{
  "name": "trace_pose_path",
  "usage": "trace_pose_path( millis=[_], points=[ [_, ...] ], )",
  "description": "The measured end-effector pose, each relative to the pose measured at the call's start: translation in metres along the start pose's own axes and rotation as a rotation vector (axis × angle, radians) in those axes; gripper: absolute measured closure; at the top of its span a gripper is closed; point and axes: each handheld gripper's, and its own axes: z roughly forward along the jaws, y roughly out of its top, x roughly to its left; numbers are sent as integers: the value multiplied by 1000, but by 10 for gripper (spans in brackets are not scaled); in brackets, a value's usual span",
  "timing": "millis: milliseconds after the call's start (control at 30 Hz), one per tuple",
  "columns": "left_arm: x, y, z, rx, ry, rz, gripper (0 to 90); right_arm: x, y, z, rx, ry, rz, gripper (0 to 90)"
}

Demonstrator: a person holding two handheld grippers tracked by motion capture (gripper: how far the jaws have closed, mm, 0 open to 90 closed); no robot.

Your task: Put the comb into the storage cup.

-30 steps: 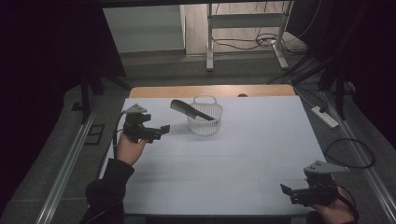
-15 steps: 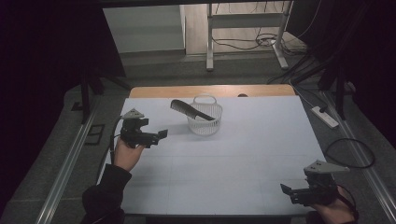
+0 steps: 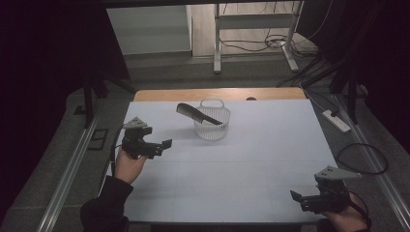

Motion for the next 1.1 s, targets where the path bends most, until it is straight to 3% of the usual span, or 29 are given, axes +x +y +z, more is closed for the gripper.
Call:
trace_pose_path(
  millis=[900,1100],
  points=[
    [-14,-32,-26,18,8,-21,0,0,0,1,1,3,-1,0],
    [-18,-38,-32,20,25,-18,0,0,0,0,-1,4,-1,0]
  ],
)
